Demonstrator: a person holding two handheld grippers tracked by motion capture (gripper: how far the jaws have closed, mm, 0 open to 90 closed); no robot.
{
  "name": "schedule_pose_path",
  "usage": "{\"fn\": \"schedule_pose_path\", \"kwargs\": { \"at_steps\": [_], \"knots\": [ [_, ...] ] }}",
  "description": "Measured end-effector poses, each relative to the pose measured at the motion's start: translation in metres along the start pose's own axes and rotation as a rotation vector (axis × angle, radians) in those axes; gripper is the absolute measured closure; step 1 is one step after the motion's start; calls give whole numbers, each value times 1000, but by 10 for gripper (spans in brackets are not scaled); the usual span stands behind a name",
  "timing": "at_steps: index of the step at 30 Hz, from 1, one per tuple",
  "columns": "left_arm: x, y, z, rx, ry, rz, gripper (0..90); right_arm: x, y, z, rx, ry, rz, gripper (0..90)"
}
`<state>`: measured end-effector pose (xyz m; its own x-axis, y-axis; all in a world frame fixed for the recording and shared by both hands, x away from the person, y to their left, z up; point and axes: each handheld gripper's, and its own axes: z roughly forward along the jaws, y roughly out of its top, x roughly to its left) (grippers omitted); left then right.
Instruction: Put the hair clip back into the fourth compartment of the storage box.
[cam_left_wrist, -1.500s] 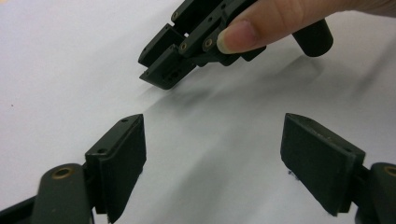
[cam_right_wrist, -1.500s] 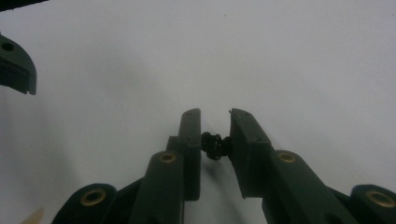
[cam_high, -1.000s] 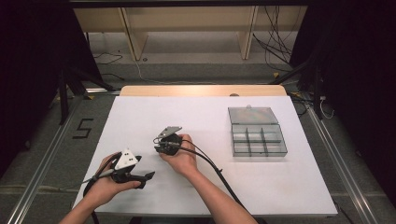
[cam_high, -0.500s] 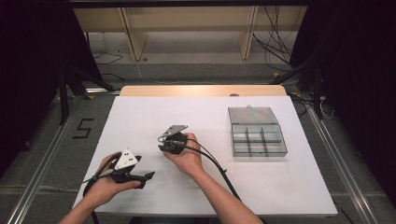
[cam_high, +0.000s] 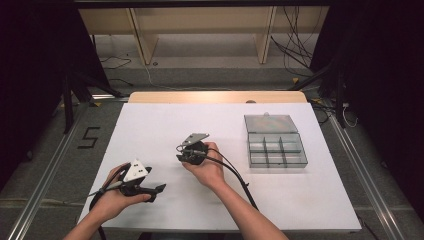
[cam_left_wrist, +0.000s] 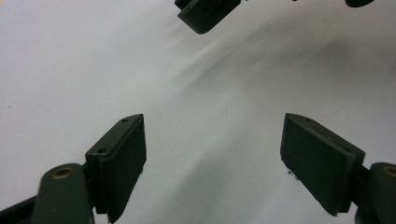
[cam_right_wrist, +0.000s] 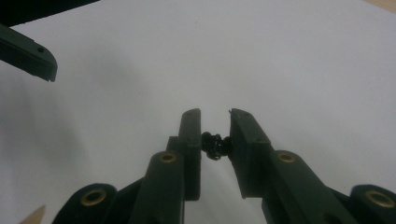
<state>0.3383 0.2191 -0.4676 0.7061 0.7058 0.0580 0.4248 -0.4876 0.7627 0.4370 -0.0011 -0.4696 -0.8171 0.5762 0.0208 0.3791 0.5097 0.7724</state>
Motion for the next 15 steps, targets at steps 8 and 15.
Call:
{"fn": "schedule_pose_path", "kwargs": {
  "at_steps": [8, 15],
  "knots": [
    [0, 0, 0, -5, 2, -5, 223, -2, -1, -7, -7, -3, -2, 753],
    [0, 0, 0, -3, 3, -5, 223, -5, -4, -13, -12, -6, 7, 753]
  ]
}}
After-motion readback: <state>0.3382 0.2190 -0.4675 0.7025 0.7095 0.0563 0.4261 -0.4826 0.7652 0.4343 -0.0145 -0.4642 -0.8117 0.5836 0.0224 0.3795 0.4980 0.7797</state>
